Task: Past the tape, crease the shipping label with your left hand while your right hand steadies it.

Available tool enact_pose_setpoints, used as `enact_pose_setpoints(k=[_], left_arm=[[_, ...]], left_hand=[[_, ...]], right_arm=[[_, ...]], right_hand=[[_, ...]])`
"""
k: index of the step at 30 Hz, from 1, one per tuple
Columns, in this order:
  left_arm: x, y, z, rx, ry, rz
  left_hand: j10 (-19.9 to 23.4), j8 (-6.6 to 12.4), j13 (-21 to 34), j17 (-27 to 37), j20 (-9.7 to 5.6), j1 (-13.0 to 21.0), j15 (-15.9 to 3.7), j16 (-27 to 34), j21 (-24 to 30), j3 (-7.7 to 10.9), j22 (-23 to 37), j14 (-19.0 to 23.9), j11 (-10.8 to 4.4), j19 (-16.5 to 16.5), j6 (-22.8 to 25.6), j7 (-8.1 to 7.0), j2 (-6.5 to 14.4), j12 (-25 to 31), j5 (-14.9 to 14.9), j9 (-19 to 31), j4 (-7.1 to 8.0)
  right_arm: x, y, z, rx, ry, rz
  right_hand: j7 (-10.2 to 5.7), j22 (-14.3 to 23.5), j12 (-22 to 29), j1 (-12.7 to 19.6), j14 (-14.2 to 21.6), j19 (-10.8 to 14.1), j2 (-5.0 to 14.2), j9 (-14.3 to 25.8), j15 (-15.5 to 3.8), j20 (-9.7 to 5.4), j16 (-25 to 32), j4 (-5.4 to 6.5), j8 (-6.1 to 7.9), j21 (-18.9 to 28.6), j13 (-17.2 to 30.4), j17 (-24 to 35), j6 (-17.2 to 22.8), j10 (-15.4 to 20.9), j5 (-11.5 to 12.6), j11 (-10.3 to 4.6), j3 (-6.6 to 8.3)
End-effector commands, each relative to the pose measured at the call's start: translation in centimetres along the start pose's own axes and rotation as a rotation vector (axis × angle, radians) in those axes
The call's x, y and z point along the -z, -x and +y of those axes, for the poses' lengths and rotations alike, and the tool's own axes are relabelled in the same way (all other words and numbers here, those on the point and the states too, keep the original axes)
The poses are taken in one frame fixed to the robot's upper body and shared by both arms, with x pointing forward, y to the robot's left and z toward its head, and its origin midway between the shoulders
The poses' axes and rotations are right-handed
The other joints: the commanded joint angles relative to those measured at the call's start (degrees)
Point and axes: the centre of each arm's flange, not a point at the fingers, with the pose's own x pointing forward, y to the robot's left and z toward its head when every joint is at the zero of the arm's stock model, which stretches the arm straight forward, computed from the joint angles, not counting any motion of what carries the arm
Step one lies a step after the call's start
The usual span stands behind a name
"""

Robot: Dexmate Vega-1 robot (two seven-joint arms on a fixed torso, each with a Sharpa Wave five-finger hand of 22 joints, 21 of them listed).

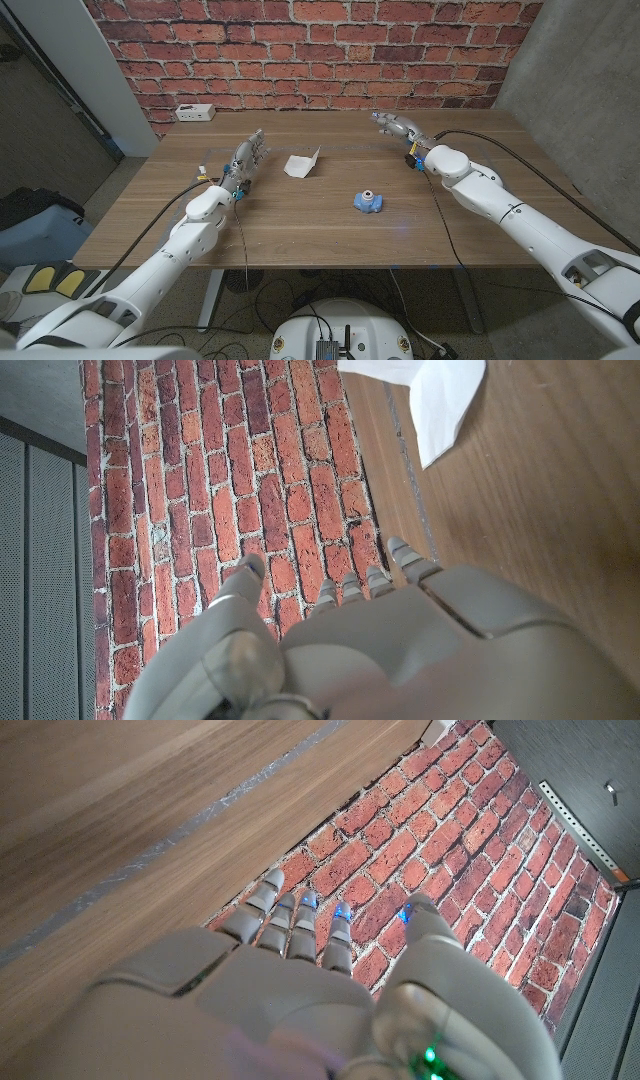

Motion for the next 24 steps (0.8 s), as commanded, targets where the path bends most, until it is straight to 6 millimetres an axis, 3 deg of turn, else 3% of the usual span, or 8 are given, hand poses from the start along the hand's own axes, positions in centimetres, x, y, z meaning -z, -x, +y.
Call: enact_pose_setpoints(k=[1, 14, 24], left_arm=[[-0.1, 0.6, 0.1, -0.001, -0.002, 0.007], [-0.2, 0.9, 0.0, 0.006, -0.004, 0.008], [-0.1, 0.9, 0.2, 0.018, -0.003, 0.026]], left_hand=[[0.1, 0.30, 0.1, 0.2, 0.23, -0.6, -0.17, -0.2, 0.0, 0.16, 0.1, 0.2, 0.29, 0.5, 0.4, 0.08, 0.0, 0.0, -0.3, 0.1, 0.19], [0.2, 0.18, 0.1, 0.2, 0.35, -0.7, -0.13, -0.4, -0.2, 0.13, 0.1, 0.2, 0.31, 0.5, 0.6, 0.10, -0.1, -0.2, -0.3, 0.1, 0.23], [0.1, 0.06, 0.2, 0.2, 0.42, -0.8, -0.15, -0.4, -0.3, 0.11, 0.1, 0.2, 0.39, 0.5, 0.6, 0.12, -0.2, -0.3, -0.3, 0.1, 0.26]], right_arm=[[-2.3, -0.1, 0.7, -0.010, 0.131, -0.025], [-4.6, -0.3, 1.7, -0.029, 0.268, -0.028], [-6.4, -0.2, 2.8, -0.023, 0.397, -0.031]], right_hand=[[0.05, 0.2, -0.1, 0.8, 0.1, -0.1, 0.11, 0.2, -0.19, 0.53, -0.1, 0.17, 0.47, -0.2, 0.2, 0.2, 0.4, 0.5, 0.6, -0.48, 0.29], [-0.06, 0.2, -0.1, 1.1, 0.3, 0.2, 0.30, 0.2, -0.33, 0.19, -0.2, 0.19, 0.64, -0.3, 0.2, 0.2, 1.2, 1.1, 0.6, -0.72, 0.43], [-0.98, 0.3, 0.0, 1.0, 0.4, -0.2, 1.57, 0.2, -1.68, -0.77, -0.2, 1.05, 0.90, -0.7, 0.2, 0.5, 2.7, 2.0, 0.6, -1.98, 0.83]])
